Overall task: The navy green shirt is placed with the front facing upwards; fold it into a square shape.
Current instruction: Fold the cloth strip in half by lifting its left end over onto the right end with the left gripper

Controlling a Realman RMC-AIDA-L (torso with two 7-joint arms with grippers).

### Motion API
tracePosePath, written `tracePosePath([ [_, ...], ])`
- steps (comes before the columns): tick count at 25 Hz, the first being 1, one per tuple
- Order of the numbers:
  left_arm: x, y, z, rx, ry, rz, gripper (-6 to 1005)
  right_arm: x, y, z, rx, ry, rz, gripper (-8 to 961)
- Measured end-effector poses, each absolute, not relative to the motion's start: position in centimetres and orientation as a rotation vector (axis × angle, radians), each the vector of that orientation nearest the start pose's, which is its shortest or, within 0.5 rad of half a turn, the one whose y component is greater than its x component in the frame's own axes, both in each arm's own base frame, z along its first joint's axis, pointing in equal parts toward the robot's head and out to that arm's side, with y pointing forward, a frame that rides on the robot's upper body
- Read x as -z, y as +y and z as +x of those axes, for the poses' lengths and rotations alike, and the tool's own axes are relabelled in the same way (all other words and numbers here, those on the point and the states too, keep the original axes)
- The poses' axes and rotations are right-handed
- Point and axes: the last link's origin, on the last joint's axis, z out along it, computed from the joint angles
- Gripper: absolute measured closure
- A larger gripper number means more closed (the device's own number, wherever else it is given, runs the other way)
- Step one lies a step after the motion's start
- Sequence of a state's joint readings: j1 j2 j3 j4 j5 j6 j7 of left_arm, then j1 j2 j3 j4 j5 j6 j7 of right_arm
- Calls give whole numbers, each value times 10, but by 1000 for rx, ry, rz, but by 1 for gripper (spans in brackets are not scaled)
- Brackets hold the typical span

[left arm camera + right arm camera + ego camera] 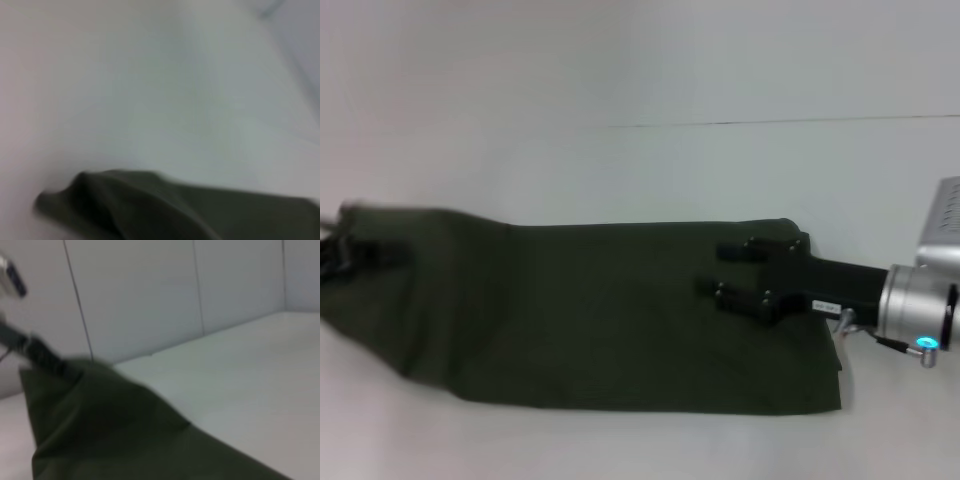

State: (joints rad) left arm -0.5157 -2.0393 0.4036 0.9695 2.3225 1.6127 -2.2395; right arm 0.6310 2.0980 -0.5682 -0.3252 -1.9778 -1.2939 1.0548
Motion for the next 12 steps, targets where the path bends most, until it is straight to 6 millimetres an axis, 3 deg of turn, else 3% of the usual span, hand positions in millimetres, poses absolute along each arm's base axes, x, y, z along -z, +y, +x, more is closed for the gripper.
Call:
tracePosePath([
  [6, -76, 343, -249, 843, -1507, -2386, 924, 74, 344, 260, -649, 541, -2633, 344],
  [12, -47, 350, -222, 854, -1496, -2478, 925, 91, 342, 255, -610, 550, -2660, 344],
])
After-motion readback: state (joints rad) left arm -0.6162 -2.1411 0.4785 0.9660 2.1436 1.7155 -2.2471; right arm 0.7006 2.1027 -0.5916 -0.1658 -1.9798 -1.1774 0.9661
